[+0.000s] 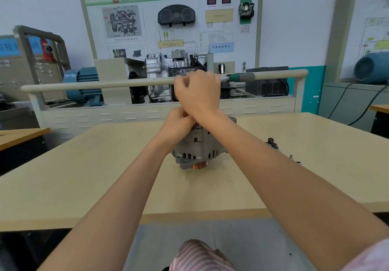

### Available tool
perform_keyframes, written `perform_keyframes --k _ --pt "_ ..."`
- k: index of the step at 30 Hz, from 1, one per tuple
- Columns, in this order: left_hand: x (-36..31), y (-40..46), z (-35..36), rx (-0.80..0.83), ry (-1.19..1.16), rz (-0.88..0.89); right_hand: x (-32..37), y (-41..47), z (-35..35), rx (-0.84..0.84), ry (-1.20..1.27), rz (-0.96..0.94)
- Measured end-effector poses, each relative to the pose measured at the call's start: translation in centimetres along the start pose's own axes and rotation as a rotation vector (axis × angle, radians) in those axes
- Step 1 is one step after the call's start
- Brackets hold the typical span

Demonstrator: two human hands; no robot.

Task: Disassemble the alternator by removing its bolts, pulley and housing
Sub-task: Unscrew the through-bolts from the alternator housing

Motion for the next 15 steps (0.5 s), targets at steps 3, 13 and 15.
perform_keyframes --k 3,13,15 --pt "0.0 0.0 0.4 0.081 -0.050 -0.007 -2.1 0.5 0.1 -0.010 0.688 0.265" --pt "0.5 0.1 -0.2 -0.040 -0.029 -0.015 -0.7 -0.7 0.1 0.026 -0.135 -0.039" --pt "0.6 0.2 -0.4 -0.083 0.006 -0.030 0.0 -1.3 0.2 -0.008 -0.372 -0.016"
Point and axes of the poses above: each hand's wrist, its own y-axis towards the middle knuckle, its own z-axis out of the palm, x = y × z, the point moved 5 cm from there along y, towards the middle knuckle, and after that the axes turned 6 degrees about -z, right-handed, at the moved point
